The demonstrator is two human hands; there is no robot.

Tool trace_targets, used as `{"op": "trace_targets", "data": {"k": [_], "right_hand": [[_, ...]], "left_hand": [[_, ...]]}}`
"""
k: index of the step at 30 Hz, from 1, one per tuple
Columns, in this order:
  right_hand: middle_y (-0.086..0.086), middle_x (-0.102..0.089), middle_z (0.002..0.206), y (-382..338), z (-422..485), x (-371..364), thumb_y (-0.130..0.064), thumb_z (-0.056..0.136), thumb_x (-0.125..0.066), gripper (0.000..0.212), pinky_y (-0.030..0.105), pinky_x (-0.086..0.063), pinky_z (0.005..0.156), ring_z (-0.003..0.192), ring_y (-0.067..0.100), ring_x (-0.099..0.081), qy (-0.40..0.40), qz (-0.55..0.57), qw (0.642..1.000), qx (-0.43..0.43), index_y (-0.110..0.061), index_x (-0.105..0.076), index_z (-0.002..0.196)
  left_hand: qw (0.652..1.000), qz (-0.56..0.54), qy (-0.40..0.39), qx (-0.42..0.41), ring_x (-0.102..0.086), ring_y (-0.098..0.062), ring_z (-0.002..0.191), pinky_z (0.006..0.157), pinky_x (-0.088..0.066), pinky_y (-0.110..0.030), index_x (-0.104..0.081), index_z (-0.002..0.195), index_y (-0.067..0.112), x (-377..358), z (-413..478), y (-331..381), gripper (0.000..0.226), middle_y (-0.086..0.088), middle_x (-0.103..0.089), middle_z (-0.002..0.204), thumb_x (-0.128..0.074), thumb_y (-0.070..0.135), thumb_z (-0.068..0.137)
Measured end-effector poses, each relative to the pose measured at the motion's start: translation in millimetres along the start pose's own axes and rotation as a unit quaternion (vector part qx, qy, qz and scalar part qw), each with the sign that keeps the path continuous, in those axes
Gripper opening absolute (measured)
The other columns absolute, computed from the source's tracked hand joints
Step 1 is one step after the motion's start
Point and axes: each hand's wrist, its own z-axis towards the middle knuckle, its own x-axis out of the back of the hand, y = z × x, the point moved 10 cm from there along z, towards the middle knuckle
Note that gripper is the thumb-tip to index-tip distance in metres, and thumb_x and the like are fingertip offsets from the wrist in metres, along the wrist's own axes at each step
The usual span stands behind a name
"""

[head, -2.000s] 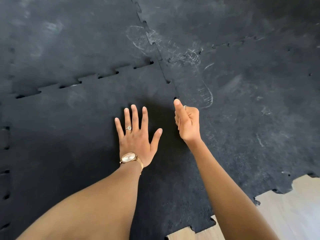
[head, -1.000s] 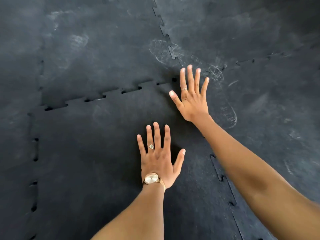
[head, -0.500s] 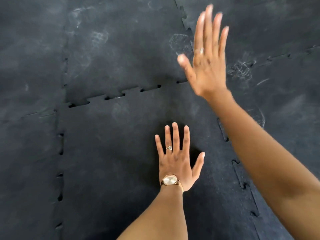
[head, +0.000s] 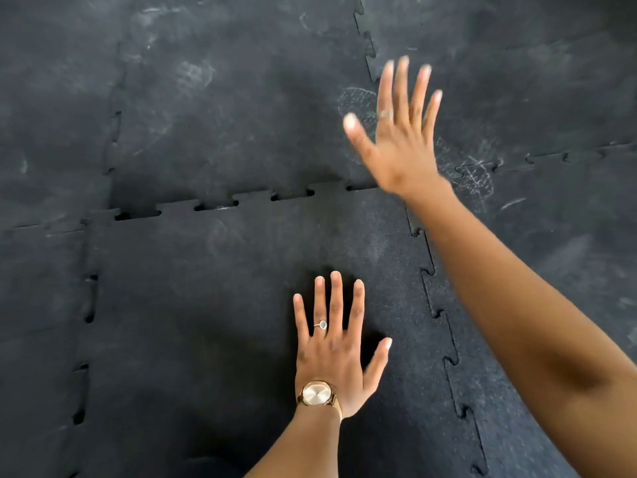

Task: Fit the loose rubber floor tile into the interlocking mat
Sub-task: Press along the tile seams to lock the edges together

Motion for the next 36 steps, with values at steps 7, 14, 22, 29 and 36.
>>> {"op": "trace_targets", "data": {"k": [7,14,22,29,36], "right_hand": [[0.01,0.015,0.166,28,-16,-70,-0.067,0.099,-0.014,0.083,0.063,0.006,0.119,0.153,0.031,0.017,-0.086,-0.098,0.984,-0.122,-0.013,0.008,0.159],[0.005,0.012,0.167,40,-9,-87,-0.067,0.098,-0.009,0.081,0.065,0.009,0.118,0.153,0.03,0.017,-0.106,-0.103,0.98,-0.136,-0.016,0.005,0.159],[0.006,0.001,0.168,39,-10,-87,-0.068,0.098,-0.009,0.081,0.066,0.006,0.118,0.154,0.032,0.01,-0.135,-0.113,0.973,-0.15,-0.018,-0.002,0.16],[0.004,0.002,0.168,47,-8,-94,-0.07,0.096,-0.004,0.082,0.065,0.006,0.119,0.154,0.03,0.009,-0.115,-0.132,0.973,-0.149,-0.019,-0.002,0.16],[0.005,0.015,0.166,40,-10,-86,-0.062,0.101,-0.013,0.078,0.064,0.014,0.117,0.151,0.027,0.024,-0.118,-0.046,0.978,-0.167,-0.014,0.006,0.159]], "left_hand": [[1.0,-0.007,0.022,-0.003,-0.008,-0.036,0.15,0.114,-0.014,-0.062,-0.016,0.156,0.017,3,-1,0,0.08,-0.013,-0.007,0.164,-0.028,0.065,0.093],[1.0,-0.008,0.019,-0.001,-0.007,-0.035,0.15,0.114,-0.014,-0.063,-0.016,0.156,0.017,5,0,0,0.079,-0.014,-0.006,0.164,-0.028,0.064,0.094],[0.992,0.026,0.116,0.035,-0.045,-0.036,0.131,0.109,-0.025,-0.049,-0.046,0.142,0.014,61,48,-62,0.069,-0.015,-0.047,0.142,-0.045,0.06,0.09],[0.924,-0.041,0.1,0.367,0.002,-0.033,0.151,0.118,0.001,-0.062,-0.004,0.156,0.007,54,67,-194,0.086,-0.016,-0.004,0.163,-0.019,0.065,0.094],[0.924,-0.05,0.106,0.365,0.003,-0.035,0.15,0.116,0.0,-0.064,-0.002,0.156,0.007,51,66,-193,0.086,-0.019,-0.002,0.163,-0.022,0.064,0.094]]}}
